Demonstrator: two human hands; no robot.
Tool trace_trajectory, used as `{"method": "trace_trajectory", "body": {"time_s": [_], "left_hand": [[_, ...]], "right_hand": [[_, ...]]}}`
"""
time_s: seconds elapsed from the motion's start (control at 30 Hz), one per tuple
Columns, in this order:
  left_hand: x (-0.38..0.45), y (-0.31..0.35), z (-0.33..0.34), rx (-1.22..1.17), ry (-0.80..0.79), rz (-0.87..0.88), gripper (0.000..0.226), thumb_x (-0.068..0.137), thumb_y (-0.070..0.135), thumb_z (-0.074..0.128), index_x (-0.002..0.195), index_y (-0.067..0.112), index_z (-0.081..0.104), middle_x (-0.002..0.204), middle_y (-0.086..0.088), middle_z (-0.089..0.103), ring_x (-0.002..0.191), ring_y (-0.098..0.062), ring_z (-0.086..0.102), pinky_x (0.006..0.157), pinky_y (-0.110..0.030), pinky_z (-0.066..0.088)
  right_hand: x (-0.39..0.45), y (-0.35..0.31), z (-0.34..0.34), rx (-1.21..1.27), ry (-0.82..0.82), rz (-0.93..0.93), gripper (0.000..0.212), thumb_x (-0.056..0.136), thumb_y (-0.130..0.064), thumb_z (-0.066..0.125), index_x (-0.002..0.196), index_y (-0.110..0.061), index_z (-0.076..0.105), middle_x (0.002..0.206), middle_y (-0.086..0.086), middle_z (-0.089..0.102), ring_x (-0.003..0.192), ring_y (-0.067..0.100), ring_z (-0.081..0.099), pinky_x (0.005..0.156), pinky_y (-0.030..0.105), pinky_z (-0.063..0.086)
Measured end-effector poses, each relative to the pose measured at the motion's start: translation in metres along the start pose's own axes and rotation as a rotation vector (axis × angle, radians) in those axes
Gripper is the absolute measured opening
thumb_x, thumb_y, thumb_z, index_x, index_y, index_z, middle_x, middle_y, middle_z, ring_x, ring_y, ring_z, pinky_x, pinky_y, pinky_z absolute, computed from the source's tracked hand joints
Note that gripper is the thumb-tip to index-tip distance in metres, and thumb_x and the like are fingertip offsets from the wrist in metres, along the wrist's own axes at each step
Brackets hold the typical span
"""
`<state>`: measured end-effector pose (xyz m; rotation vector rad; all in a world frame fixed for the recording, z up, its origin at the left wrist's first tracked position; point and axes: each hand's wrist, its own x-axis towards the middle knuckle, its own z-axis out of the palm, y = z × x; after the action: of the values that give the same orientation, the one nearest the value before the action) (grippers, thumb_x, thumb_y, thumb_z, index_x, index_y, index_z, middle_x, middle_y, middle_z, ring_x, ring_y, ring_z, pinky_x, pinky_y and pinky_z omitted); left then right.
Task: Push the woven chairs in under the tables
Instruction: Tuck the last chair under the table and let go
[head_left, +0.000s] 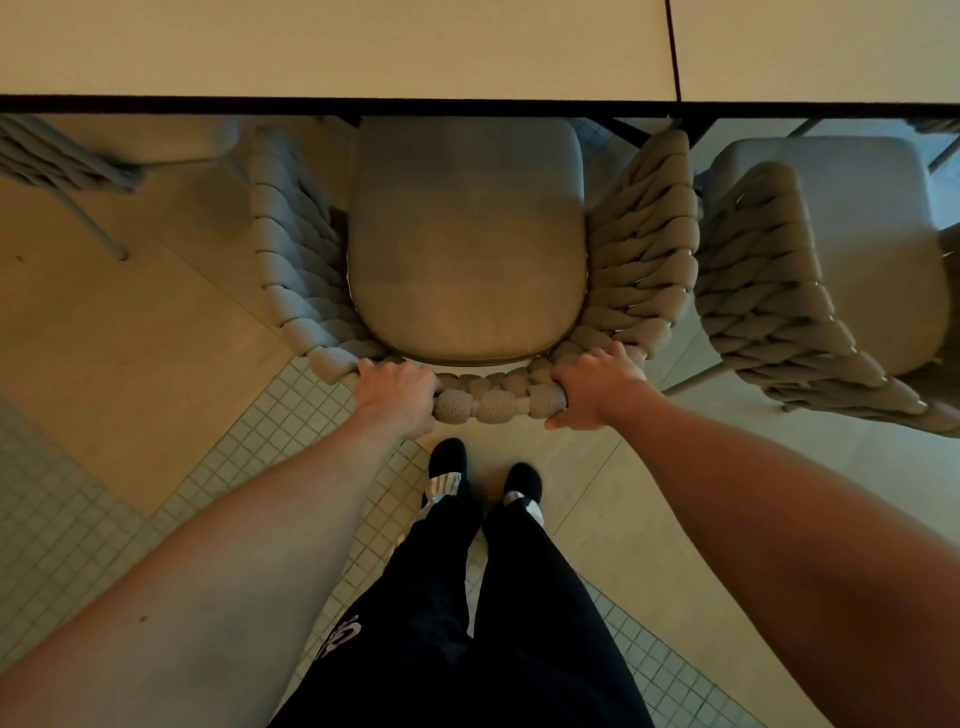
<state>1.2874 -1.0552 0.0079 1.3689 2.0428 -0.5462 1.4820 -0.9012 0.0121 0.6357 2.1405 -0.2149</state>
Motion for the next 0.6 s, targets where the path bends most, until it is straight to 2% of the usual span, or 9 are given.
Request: {"method": "trace_trajectory", "body": {"time_s": [0.4, 0.6], "left_hand": [[0.004, 0.022, 0.003, -0.016, -0.022, -0.048, 0.02, 0.086, 0.028, 0.064, 0.103, 0.037, 0.067, 0.09, 0.007, 0.059, 0.102, -0.024, 0.06, 0.094, -0.049, 0.035], [0.002, 0.021, -0.001, -0.055, -0.091, -0.022, 0.035, 0.077, 0.039, 0.07, 0.112, 0.039, 0.063, 0.104, 0.009, 0.064, 0.11, -0.021, 0.057, 0.098, -0.048, 0.034]], "right_hand": [[-0.004, 0.022, 0.007, -0.012, 0.009, -0.035, 0.07, 0.085, -0.076, 0.056, 0.137, -0.03, 0.053, 0.134, 0.003, 0.059, 0.132, 0.03, 0.047, 0.114, 0.054, 0.026], [-0.01, 0.033, 0.002, 0.101, 0.008, -0.07, 0.071, 0.086, -0.069, 0.063, 0.141, -0.026, 0.051, 0.138, 0.007, 0.057, 0.134, 0.032, 0.046, 0.113, 0.046, 0.032]]}}
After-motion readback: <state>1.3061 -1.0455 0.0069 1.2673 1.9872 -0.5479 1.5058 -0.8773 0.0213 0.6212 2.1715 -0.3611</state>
